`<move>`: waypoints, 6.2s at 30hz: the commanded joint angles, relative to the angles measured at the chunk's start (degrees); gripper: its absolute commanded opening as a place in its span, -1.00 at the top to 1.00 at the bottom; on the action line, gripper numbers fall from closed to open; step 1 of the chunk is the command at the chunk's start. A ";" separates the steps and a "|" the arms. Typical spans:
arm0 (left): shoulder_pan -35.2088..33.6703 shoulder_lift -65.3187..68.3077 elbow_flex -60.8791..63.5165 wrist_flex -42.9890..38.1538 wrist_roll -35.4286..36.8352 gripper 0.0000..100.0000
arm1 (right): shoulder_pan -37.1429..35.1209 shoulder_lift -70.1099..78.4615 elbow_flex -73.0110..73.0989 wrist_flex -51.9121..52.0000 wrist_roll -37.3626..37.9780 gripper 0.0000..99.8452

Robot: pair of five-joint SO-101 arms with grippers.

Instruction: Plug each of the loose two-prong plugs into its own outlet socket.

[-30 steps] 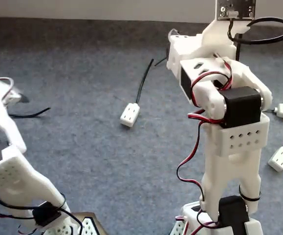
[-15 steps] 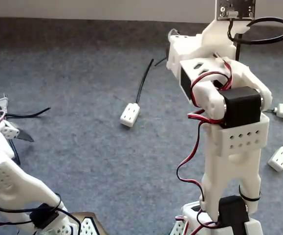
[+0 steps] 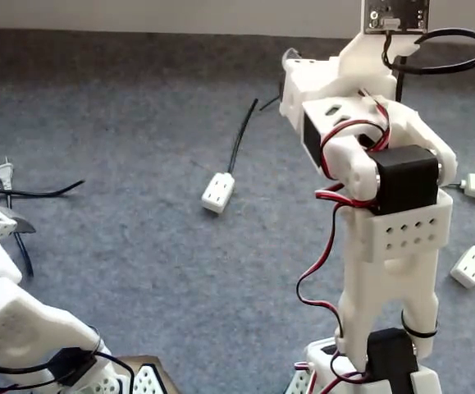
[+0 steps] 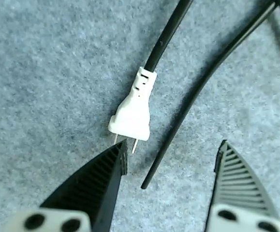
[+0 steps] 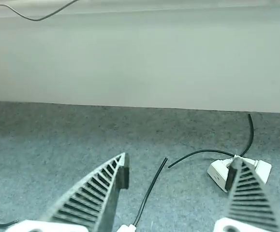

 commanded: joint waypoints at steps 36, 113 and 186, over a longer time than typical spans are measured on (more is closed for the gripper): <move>0.40 -2.77 6.20 -12.75 -3.25 0.41 | -2.33 -0.22 -2.15 0.22 -0.62 0.38; -3.12 -3.30 8.22 -15.56 -20.04 0.74 | -2.33 0.13 -2.07 0.13 -0.62 0.38; 31.52 -27.65 -30.64 25.23 1.41 0.99 | 3.74 -0.13 0.92 -3.56 -0.26 0.38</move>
